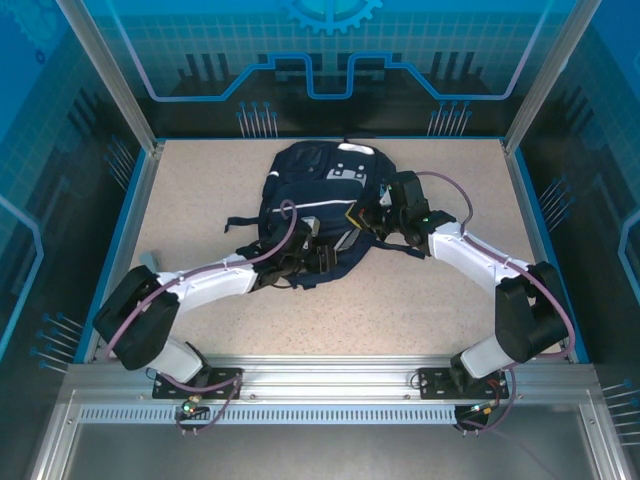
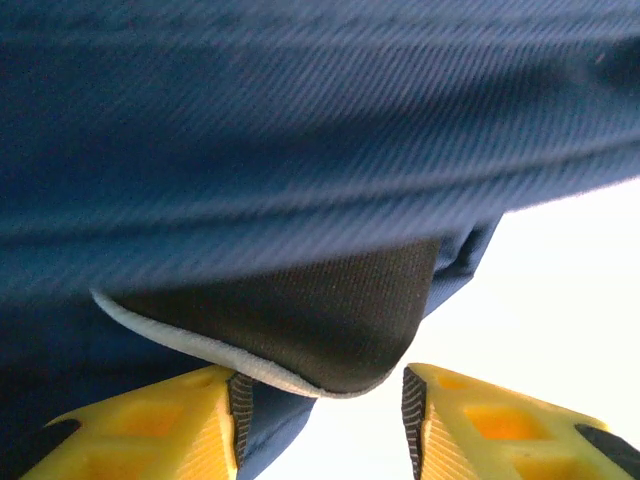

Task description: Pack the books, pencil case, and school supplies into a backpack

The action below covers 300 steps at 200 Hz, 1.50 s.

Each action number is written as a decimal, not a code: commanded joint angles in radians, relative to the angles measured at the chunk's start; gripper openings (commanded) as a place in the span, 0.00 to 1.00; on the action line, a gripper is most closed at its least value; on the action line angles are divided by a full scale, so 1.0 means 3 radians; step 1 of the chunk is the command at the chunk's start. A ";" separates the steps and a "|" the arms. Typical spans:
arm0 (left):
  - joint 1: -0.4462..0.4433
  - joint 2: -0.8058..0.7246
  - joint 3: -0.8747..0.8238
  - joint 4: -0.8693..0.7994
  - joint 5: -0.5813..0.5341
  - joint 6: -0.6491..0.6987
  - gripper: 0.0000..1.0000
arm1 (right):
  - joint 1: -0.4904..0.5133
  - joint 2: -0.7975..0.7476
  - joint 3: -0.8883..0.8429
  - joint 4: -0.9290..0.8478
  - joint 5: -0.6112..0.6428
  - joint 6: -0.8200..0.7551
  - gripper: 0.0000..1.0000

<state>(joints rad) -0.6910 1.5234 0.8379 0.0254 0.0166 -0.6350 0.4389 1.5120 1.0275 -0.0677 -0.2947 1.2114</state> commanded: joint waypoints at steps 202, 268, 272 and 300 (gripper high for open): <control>0.0264 -0.1084 -0.0420 -0.0398 -0.0118 -0.0267 0.66 | -0.0576 -0.0610 0.0087 -0.1089 0.0392 -0.0904 0.00; 0.0440 -0.0611 0.0231 -0.0997 -0.0191 0.0186 0.77 | -0.0642 -0.0875 -0.0307 -0.1226 0.0152 -0.1070 0.62; 0.0452 -0.0581 0.0259 -0.1018 -0.0199 0.0189 0.78 | -0.0642 -0.0923 -0.0372 -0.1208 0.0150 -0.1038 0.66; 0.0554 -0.0463 0.0311 -0.1018 -0.0203 0.0186 0.83 | -0.0643 -0.1156 -0.0822 -0.0914 -0.0008 -0.0729 0.80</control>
<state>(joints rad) -0.5533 1.3579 0.9001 -0.2169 -0.0299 -0.6167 0.2485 1.2095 0.8700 -0.3889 -0.2466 0.9310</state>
